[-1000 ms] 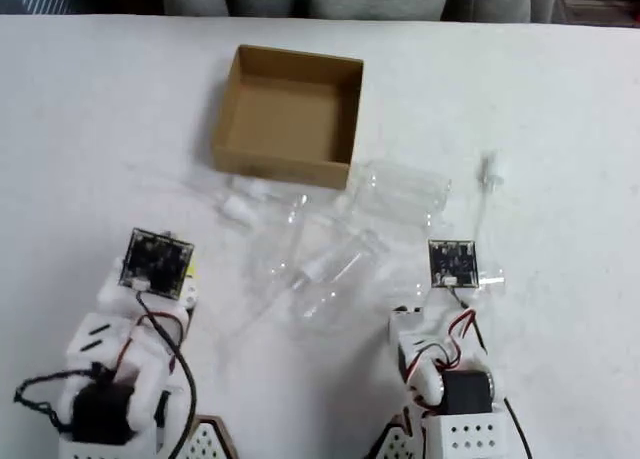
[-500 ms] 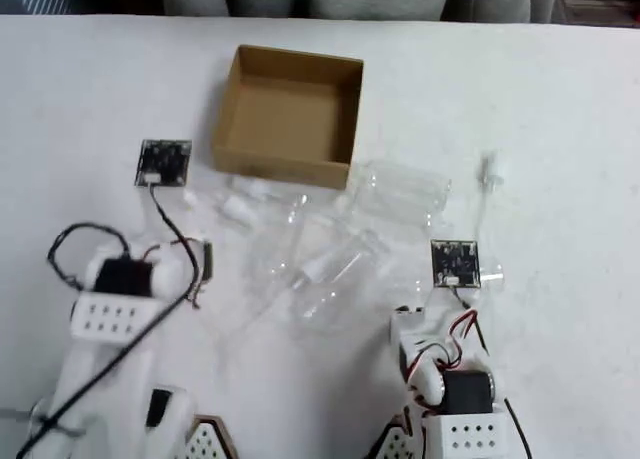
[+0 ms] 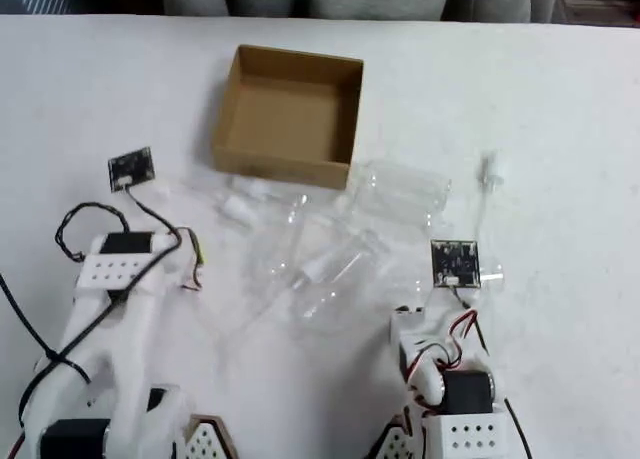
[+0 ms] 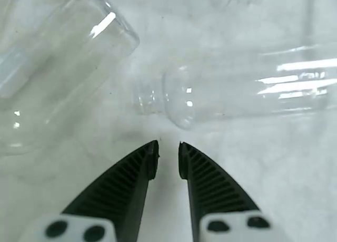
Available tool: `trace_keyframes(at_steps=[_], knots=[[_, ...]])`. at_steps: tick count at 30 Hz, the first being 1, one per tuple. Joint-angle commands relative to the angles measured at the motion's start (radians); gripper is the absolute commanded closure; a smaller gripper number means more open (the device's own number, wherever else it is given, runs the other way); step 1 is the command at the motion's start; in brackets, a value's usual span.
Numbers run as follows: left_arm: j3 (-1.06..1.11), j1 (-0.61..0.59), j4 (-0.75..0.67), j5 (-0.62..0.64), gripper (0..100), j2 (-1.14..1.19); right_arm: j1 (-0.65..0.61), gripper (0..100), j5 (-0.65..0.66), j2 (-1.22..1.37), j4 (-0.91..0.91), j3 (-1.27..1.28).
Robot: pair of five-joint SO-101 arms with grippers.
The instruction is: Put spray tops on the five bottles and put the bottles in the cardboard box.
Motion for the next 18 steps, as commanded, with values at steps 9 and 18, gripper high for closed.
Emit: trace_keyframes(at_steps=[9,18], knots=[[-0.051,-0.001,0.034,0.066,74,0.035,0.007,95.7,-0.008,-0.004,0.005,0.009],[-0.172,-0.028,0.009,0.069,74,0.323,0.007,95.7,-0.008,-0.004,0.005,0.009]])
